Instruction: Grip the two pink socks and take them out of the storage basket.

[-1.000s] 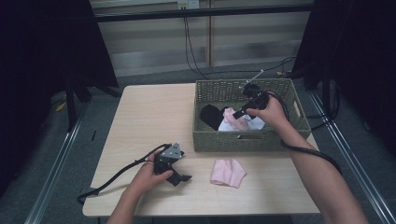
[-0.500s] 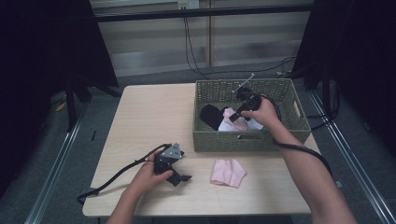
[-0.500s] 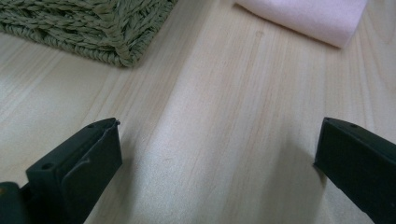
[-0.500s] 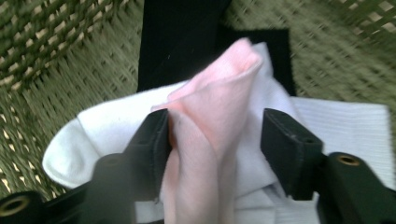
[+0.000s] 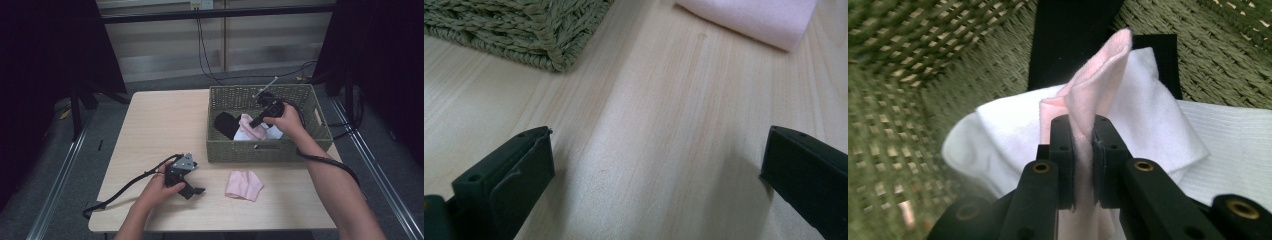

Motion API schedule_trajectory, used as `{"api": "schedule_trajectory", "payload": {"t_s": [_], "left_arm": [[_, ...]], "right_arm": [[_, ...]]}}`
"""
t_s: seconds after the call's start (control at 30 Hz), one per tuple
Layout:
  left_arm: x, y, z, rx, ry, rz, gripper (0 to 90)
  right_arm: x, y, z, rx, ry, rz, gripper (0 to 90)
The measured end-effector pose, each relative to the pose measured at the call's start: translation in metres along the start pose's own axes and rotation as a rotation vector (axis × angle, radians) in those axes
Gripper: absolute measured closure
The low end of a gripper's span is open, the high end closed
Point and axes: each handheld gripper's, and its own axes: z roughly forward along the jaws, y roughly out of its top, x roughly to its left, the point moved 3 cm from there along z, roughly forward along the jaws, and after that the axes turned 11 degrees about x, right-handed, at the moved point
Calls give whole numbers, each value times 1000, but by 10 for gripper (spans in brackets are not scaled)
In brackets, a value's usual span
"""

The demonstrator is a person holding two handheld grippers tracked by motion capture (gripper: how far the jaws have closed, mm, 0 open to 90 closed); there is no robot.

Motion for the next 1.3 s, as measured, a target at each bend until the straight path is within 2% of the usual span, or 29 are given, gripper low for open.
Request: {"api": "schedule_trajectory", "payload": {"t_s": [0.47, 1.3], "left_arm": [[0, 0, 0, -2, -3, -4, 0], [0, 0, 0, 4, -2, -1, 0]], "right_arm": [[15, -4, -34, 0, -5, -38, 825], [23, -9, -72, 18, -18, -77, 825]]}}
